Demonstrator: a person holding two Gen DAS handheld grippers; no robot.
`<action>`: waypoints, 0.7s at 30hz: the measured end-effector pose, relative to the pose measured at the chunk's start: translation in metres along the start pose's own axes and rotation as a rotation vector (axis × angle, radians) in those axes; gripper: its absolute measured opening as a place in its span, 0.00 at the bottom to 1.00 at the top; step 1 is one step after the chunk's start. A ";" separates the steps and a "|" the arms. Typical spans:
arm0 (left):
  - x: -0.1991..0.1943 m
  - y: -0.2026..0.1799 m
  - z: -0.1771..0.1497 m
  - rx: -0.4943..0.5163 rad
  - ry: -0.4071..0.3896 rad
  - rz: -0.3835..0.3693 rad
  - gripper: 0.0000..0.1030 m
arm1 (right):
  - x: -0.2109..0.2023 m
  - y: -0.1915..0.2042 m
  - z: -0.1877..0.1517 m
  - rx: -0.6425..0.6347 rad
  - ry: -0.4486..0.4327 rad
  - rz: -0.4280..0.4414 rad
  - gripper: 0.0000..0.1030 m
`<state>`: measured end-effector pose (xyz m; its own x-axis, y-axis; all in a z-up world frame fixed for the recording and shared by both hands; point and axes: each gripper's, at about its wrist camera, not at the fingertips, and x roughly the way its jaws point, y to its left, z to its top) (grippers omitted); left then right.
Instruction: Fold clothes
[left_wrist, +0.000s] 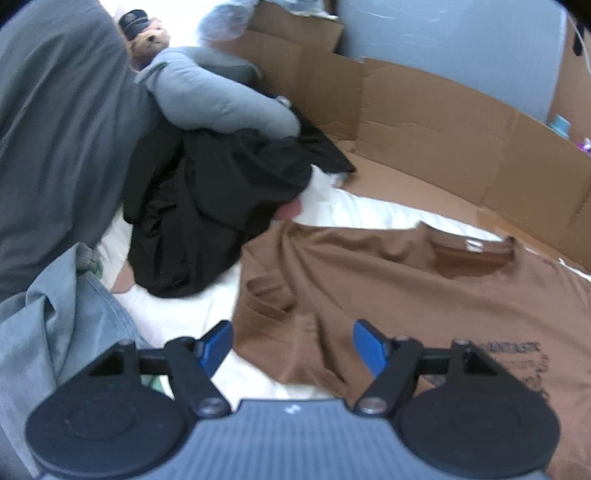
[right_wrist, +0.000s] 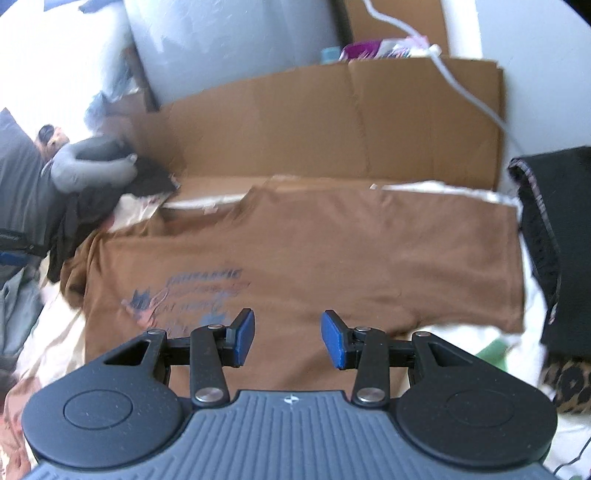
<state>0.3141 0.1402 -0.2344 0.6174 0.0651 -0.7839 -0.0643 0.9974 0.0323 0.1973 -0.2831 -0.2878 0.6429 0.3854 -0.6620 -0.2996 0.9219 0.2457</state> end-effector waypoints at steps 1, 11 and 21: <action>0.007 0.006 0.001 -0.012 0.005 0.004 0.72 | 0.001 0.002 -0.003 -0.004 0.011 0.004 0.46; 0.059 0.042 0.027 0.036 0.040 0.020 0.62 | 0.011 0.020 -0.032 -0.070 0.119 0.034 0.46; 0.103 0.029 0.042 0.112 0.136 0.015 0.59 | 0.018 0.031 -0.040 -0.095 0.154 0.063 0.46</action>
<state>0.4092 0.1774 -0.2882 0.5044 0.0827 -0.8595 0.0203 0.9940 0.1075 0.1708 -0.2488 -0.3205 0.5074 0.4244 -0.7499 -0.4057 0.8855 0.2266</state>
